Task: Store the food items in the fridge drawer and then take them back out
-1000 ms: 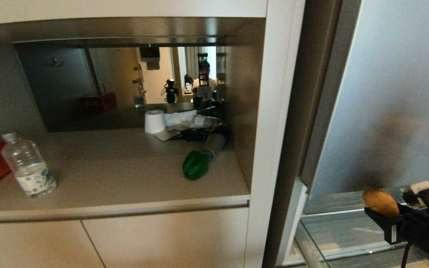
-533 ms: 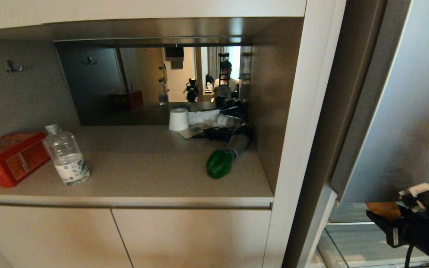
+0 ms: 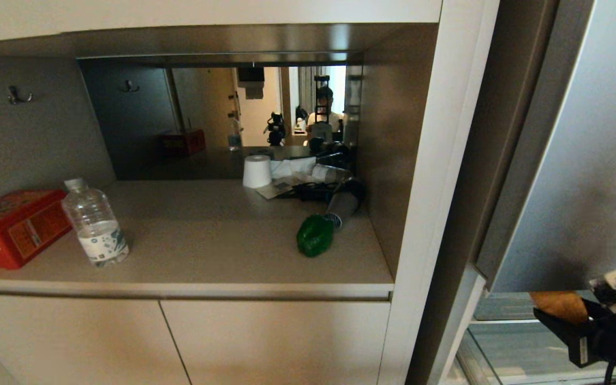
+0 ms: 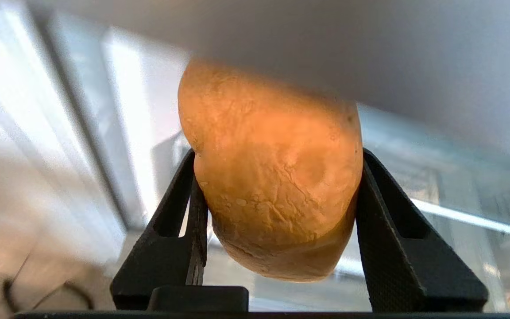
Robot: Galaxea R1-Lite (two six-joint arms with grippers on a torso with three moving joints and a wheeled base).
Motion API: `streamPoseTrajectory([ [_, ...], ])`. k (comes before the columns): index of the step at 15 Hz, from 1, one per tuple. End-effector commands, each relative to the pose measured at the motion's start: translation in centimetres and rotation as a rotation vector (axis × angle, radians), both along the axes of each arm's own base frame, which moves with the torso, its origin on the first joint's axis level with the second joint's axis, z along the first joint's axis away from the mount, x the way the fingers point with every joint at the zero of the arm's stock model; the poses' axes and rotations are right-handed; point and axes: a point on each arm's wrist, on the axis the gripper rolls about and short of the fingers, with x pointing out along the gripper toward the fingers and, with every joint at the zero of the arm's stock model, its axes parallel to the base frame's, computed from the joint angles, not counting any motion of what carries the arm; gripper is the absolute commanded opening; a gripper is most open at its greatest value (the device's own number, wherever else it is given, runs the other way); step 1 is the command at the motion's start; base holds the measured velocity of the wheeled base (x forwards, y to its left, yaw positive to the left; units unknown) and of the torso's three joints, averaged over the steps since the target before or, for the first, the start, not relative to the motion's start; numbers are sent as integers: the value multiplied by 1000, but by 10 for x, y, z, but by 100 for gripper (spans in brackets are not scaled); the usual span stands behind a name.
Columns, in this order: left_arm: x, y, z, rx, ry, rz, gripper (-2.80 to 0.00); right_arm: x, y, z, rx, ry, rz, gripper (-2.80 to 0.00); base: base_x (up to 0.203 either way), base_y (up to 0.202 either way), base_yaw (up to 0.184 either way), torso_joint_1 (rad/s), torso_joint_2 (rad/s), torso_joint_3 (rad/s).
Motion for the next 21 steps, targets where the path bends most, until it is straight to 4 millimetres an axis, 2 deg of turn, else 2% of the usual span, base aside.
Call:
streamPoseTrajectory([
  [1,1,0,-3,0,10,0,-280,-25,5,19,-14,-64,9,-280,0,0,0,0,0,0],
  [5,1,0,-3,2,10,0,-280,-68,16,29,-17,-71,94,-280,0,0,0,0,0,0],
  [7,1,0,-3,0,10,0,-280,-79,22,33,47,-22,259,-280,0,0,0,0,0,0],
  [10,1,0,-3,-7,8,0,-280,-75,32,57,156,19,549,-280,0,0,0,0,0,0],
  [13,1,0,-2,-95,6,11,-280,-77,46,57,182,71,729,-280,0,0,0,0,0,0],
  [17,1,0,-2,-106,5,11,-280,-76,68,63,184,122,950,-280,0,0,0,0,0,0],
  [19,1,0,-2,-110,5,11,-280,-72,90,70,159,162,1054,-280,0,0,0,0,0,0],
  [21,1,0,-2,-112,5,10,-280,-63,122,68,114,262,1063,-280,0,0,0,0,0,0],
])
